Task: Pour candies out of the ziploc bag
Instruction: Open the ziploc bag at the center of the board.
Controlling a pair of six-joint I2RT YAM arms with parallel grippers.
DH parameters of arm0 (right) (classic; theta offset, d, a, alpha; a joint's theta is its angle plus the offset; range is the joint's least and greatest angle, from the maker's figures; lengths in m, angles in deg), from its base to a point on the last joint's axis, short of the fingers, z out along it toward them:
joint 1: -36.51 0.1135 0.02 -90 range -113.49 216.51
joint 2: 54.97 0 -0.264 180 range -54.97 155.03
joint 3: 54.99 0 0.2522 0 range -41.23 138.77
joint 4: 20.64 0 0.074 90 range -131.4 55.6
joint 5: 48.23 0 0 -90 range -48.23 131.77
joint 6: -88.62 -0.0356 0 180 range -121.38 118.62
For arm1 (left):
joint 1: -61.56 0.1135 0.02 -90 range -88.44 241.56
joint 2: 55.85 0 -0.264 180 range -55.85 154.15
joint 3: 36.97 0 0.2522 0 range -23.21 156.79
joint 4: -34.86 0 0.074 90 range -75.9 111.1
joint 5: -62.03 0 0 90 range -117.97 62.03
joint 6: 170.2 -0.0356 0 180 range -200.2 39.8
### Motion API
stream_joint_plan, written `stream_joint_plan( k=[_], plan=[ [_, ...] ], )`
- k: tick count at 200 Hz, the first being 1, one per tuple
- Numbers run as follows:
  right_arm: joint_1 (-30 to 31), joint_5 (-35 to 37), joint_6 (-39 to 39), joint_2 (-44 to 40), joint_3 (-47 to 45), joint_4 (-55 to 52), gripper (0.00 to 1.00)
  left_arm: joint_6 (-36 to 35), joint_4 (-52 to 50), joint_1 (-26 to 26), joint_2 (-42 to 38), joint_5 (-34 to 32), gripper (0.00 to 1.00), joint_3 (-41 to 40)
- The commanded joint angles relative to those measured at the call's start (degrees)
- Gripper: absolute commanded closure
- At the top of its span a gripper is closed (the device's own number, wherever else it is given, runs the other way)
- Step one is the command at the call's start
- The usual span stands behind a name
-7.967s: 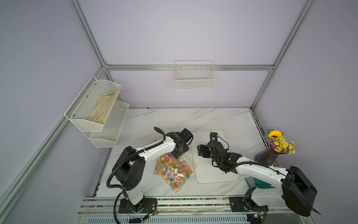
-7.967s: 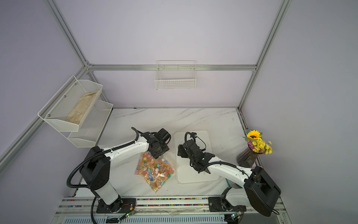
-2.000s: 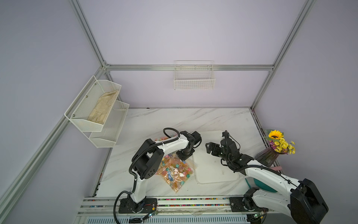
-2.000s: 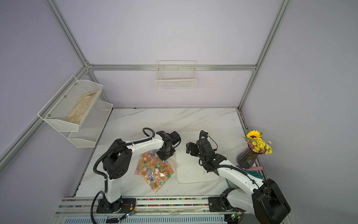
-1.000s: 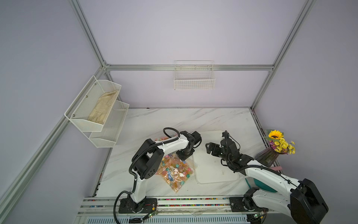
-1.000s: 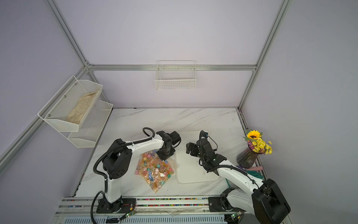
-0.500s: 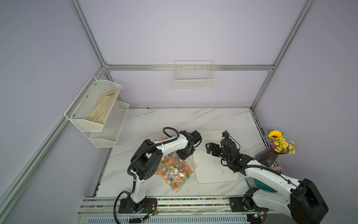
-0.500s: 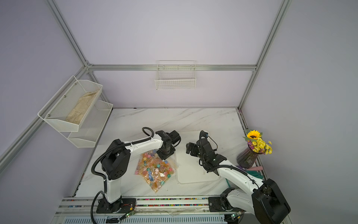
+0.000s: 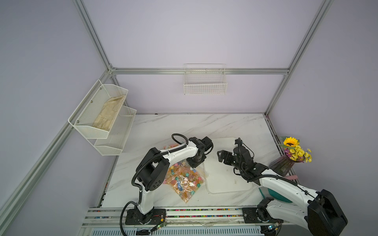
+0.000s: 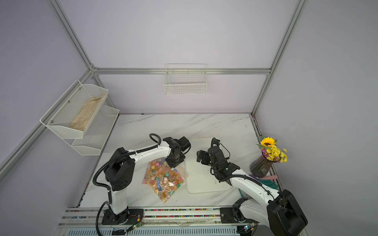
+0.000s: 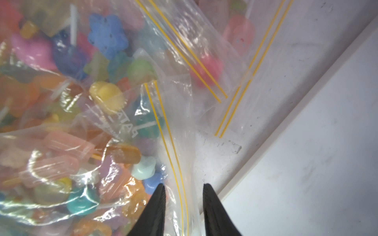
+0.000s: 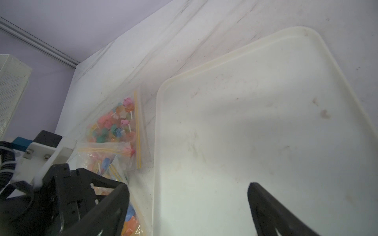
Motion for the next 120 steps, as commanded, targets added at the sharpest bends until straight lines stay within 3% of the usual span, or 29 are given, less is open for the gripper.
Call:
stream_joint_plan(
  k=[1, 120],
  plan=[
    [-0.17, 0.35, 0.20, -0.98, -0.71, -0.03, 0.06, 0.39, -0.08, -0.19, -0.35, -0.10, 0.69, 0.24],
    [-0.18, 0.71, 0.37, -1.29, -0.94, 0.02, 0.06, 0.63, -0.12, -0.12, 1.24, 0.11, 0.72, 0.07]
  ],
)
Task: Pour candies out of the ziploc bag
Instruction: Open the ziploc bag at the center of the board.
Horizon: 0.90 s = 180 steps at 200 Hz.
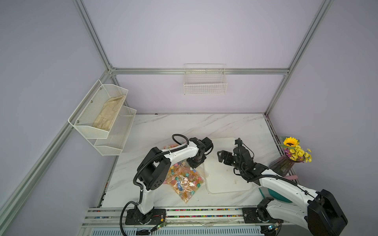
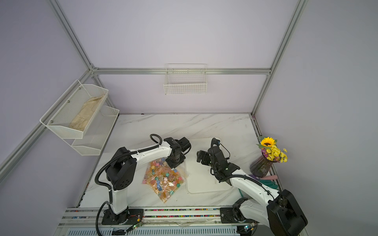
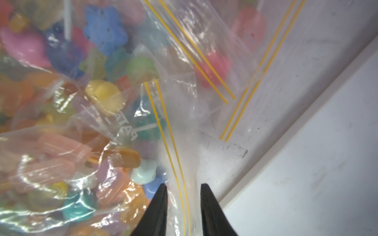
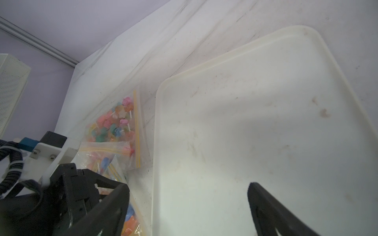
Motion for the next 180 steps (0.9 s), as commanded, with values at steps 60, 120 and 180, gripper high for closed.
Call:
stream_joint_plan(
  k=[60, 120, 180],
  plan=[
    [-0.17, 0.86, 0.38, -1.65, -0.85, -0.20, 0.06, 0.44, -0.11, -0.15, 0.38, 0.03, 0.77, -0.66],
    [-0.18, 0.95, 0.55, -1.40, -0.76, -0.09, 0.06, 0.49, -0.08, -0.13, 0.49, 0.18, 0.80, -0.83],
    [-0.25, 1.06, 0.72, -1.07, -0.63, 0.07, 0.06, 0.46, -0.12, -0.19, 0.32, 0.22, 0.86, -1.05]
  ],
)
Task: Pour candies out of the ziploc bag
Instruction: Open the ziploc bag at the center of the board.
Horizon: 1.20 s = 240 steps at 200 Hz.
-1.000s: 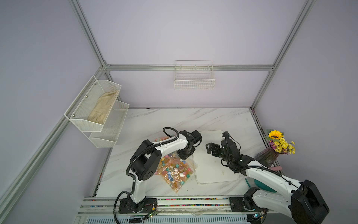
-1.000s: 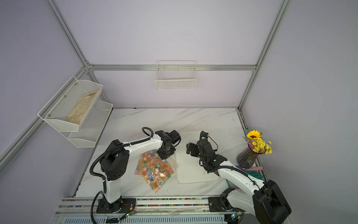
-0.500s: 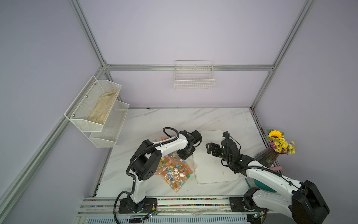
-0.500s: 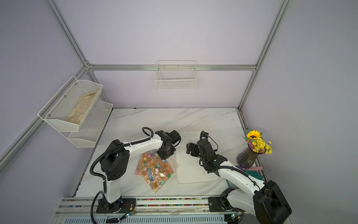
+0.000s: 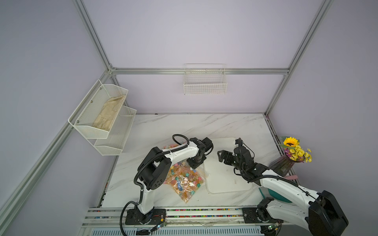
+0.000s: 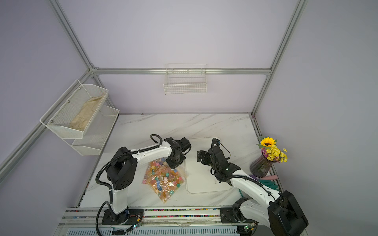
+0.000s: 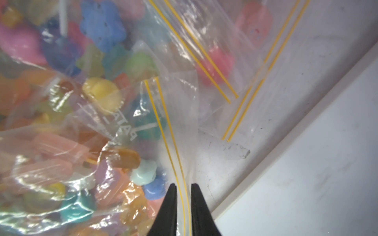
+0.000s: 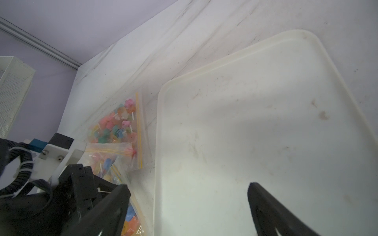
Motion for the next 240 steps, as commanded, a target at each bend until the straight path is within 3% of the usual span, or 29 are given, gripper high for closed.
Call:
stream_joint_plan(
  k=[1, 68, 113, 137, 240],
  plan=[
    [-0.21, 0.89, 0.68, -0.32, -0.58, 0.06, 0.06, 0.42, -0.14, -0.19, -0.06, -0.26, 0.87, -1.01],
    [-0.17, 1.23, 0.77, -0.41, -0.64, -0.02, 0.06, 0.65, -0.14, -0.19, -0.39, -0.26, 1.00, -2.15],
    [-0.17, 1.21, 0.79, -0.35, -0.65, 0.00, 0.06, 1.38, -0.16, -0.18, -1.03, -0.81, 1.00, -2.66],
    [-0.18, 1.13, 0.79, -0.21, -0.72, 0.15, 0.06, 1.54, -0.13, -0.12, -1.22, -1.48, 0.79, -2.21],
    [-0.17, 1.32, 0.68, -0.80, -0.83, -0.07, 0.06, 0.06, -1.02, 0.17, 1.69, -0.73, 0.63, 1.07]
  ],
)
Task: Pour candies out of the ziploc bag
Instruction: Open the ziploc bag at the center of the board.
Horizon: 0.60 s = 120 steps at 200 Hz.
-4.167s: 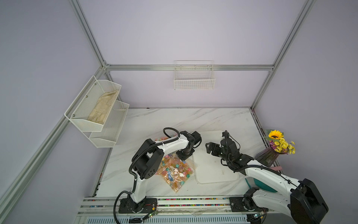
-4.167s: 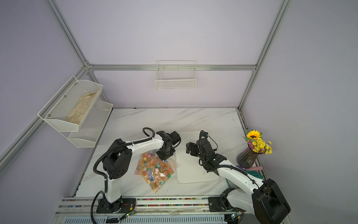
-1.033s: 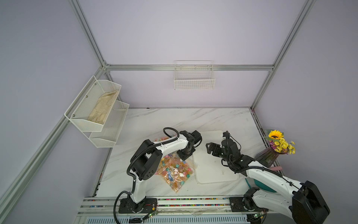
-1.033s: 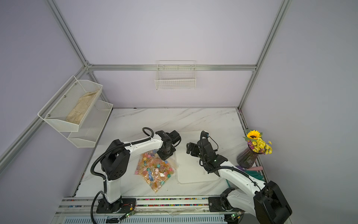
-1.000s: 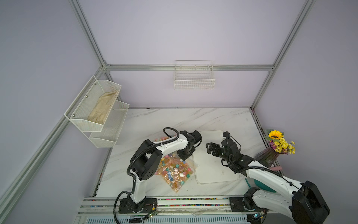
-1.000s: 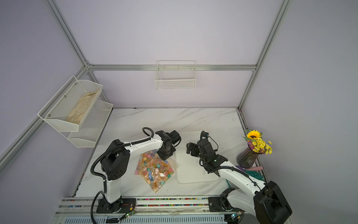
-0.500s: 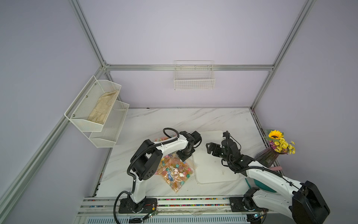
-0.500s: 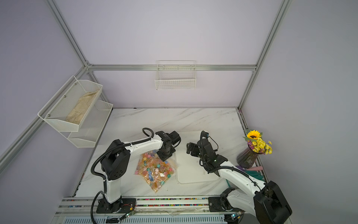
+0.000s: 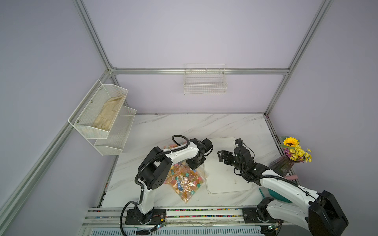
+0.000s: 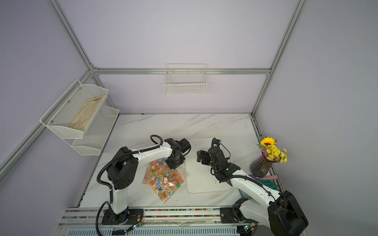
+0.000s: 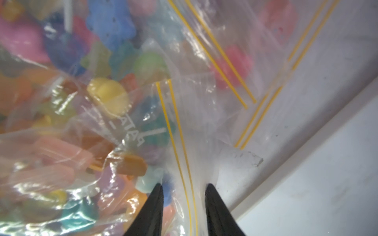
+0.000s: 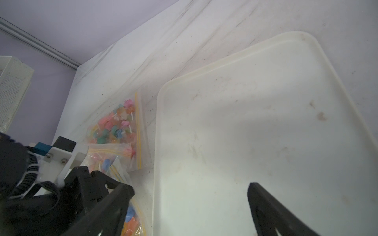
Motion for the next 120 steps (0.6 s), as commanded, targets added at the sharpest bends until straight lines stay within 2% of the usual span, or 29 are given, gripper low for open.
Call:
stream_joint_plan(
  k=[1, 39, 120],
  plan=[
    [-0.17, 1.06, 0.42, -0.82, -0.83, -0.07, 0.06, -0.11, -1.02, 0.14, 0.66, -0.52, 0.63, 2.00],
    [-0.17, 1.06, 0.42, -0.77, -0.91, -0.08, 0.06, -0.16, -1.00, 0.14, 0.66, -0.64, 0.65, 2.17],
    [-0.21, 1.15, 0.33, -1.08, -0.83, -0.24, 0.07, 0.42, -1.19, 0.13, 0.20, -0.24, 0.88, 0.59]
  ],
)
